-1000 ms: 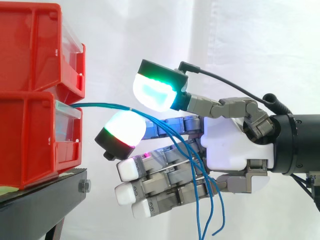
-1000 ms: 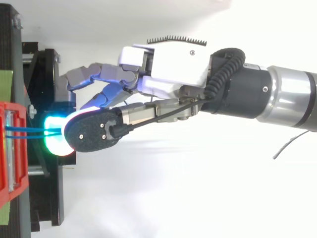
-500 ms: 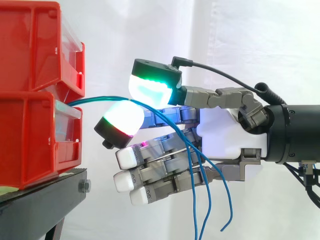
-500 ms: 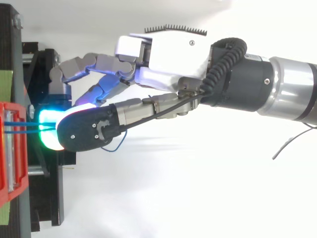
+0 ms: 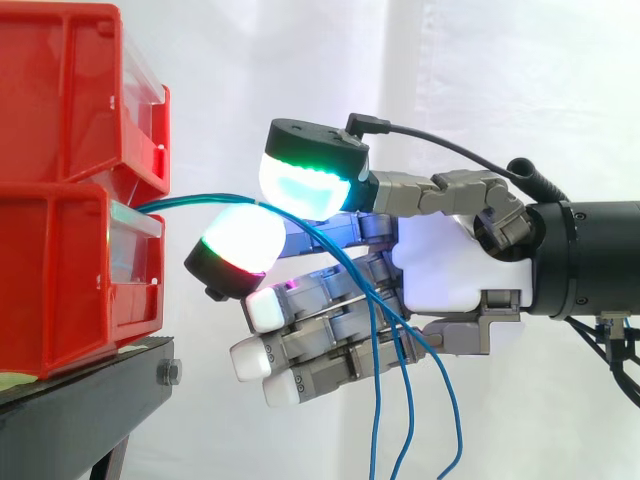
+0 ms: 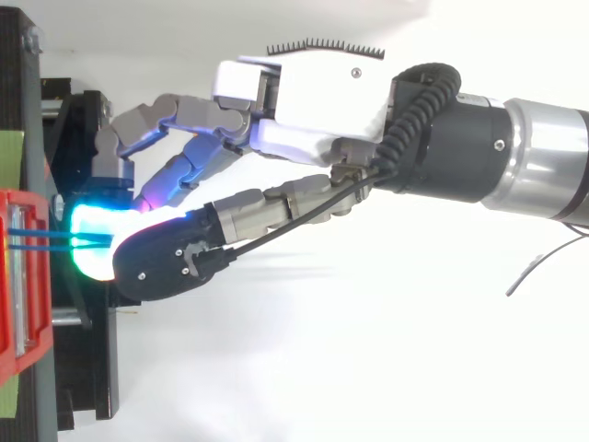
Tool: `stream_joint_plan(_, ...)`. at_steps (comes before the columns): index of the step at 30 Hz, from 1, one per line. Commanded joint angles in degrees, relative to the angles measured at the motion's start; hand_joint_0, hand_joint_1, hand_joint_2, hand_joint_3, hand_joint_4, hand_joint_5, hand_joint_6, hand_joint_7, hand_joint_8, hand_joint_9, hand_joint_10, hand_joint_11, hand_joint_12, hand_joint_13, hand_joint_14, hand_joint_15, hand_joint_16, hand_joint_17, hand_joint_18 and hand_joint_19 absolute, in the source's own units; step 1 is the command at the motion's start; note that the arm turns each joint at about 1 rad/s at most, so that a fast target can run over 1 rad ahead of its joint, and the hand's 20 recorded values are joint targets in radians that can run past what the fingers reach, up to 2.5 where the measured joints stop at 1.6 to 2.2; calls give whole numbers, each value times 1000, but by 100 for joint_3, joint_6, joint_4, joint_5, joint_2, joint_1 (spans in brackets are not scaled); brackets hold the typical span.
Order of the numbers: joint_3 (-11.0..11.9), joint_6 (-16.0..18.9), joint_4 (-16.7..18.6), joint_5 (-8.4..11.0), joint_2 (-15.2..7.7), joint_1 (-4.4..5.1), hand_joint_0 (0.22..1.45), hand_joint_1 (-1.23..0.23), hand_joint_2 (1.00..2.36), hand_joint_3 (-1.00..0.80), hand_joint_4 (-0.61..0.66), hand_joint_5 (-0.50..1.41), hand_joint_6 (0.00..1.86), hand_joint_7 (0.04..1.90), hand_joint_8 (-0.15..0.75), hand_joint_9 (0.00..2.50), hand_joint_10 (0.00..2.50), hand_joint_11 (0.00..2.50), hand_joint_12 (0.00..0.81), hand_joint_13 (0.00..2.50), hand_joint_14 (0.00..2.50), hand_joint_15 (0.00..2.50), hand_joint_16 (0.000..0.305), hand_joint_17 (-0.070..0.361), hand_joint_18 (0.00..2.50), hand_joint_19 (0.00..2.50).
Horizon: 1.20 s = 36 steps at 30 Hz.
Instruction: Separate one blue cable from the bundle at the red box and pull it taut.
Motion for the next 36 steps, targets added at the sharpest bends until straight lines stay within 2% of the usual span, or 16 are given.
stream_joint_plan(1,22,39,-111,6,-1,-2,553,-633,1005,-419,134,-157,720,1014,294,824,18,611,358,719,14,406,35,79,502,409)
stream_joint_plan(3,22,65,-111,6,-1,-2,537,-572,1000,-494,130,-149,676,1065,297,820,15,600,367,714,16,407,36,81,506,412)
stream_joint_plan(8,22,65,-120,24,-1,-2,523,-532,1000,-500,133,-143,662,1089,307,814,16,601,371,715,14,410,38,85,502,419)
stream_joint_plan(11,30,65,-120,33,-1,7,526,-555,1000,-500,137,-136,678,1086,308,828,16,604,368,715,14,408,38,85,517,411)
stream_joint_plan(13,22,65,-120,33,-1,16,567,-628,1000,-493,133,-137,716,1057,298,837,18,615,361,721,14,408,35,80,510,427)
stream_joint_plan(15,30,65,-111,33,-1,16,600,-653,1009,-383,128,-140,756,1043,294,859,17,628,353,727,15,406,34,78,515,423)
stream_joint_plan(19,30,65,-120,24,-1,16,581,-653,1017,-219,85,-151,793,1105,296,854,17,650,356,728,14,404,35,78,526,428)
stream_joint_plan(21,39,65,-120,24,-1,16,579,-654,1017,-160,98,-164,839,1040,308,858,17,663,366,737,14,410,37,82,542,419)
stream_joint_plan(30,101,91,-129,15,-1,7,597,-726,1019,-111,82,-171,869,1026,308,850,20,681,369,733,14,409,36,82,542,418)
stream_joint_plan(36,189,100,-366,6,7,-2,602,-745,1019,-130,80,-175,874,1008,305,846,17,696,364,727,15,414,36,80,537,421)
